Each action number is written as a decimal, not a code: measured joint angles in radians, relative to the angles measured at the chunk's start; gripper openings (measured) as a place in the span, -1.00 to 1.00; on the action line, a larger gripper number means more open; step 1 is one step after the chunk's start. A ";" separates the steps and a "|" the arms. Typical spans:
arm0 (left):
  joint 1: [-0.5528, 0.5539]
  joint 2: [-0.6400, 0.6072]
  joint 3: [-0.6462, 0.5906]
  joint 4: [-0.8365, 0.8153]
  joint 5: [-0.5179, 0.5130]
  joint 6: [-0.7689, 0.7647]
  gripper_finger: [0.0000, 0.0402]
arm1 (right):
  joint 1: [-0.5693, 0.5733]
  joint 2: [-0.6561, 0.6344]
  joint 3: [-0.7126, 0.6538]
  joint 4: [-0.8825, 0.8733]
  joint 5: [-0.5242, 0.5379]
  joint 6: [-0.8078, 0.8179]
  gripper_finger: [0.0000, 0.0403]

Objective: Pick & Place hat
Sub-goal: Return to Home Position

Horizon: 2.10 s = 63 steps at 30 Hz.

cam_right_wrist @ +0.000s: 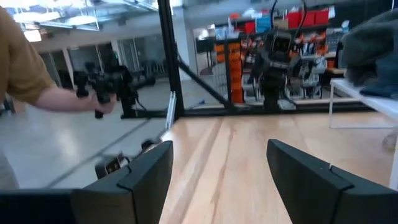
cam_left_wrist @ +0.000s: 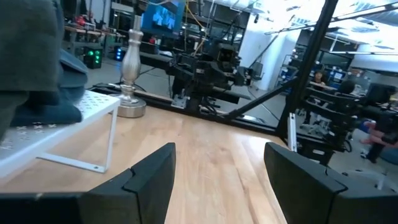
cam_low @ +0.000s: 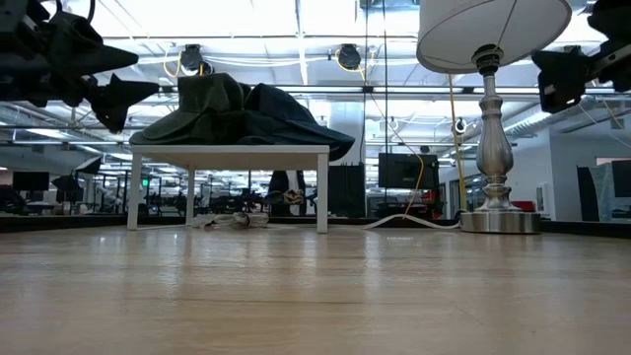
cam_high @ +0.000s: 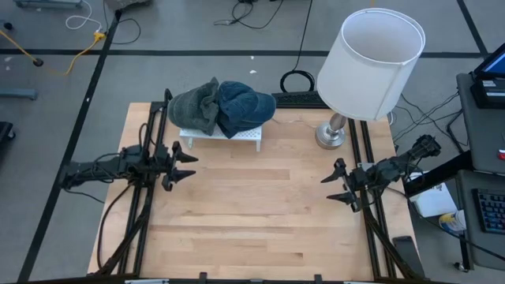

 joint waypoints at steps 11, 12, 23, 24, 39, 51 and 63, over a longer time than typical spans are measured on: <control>0.047 0.002 0.000 0.000 0.000 -0.010 0.25 | 0.000 0.003 0.022 -0.042 -0.001 0.090 0.26; 0.047 0.004 0.000 -0.001 -0.001 -0.023 0.25 | 0.000 0.002 0.022 -0.039 0.001 0.094 0.26; 0.047 0.008 0.000 0.000 -0.001 -0.053 0.25 | 0.000 0.004 0.022 -0.038 0.000 0.078 0.26; 0.047 0.008 0.000 0.000 -0.001 -0.054 0.25 | 0.000 0.004 0.022 -0.038 0.000 0.078 0.26; 0.047 0.008 0.000 0.000 -0.002 -0.054 0.25 | 0.000 0.004 0.022 -0.037 0.000 0.078 0.26; 0.047 0.008 0.000 0.000 -0.002 -0.054 0.25 | 0.000 0.004 0.022 -0.037 0.000 0.078 0.26; 0.047 0.008 0.000 0.000 -0.002 -0.054 0.25 | 0.000 0.005 0.022 -0.037 0.000 0.078 0.26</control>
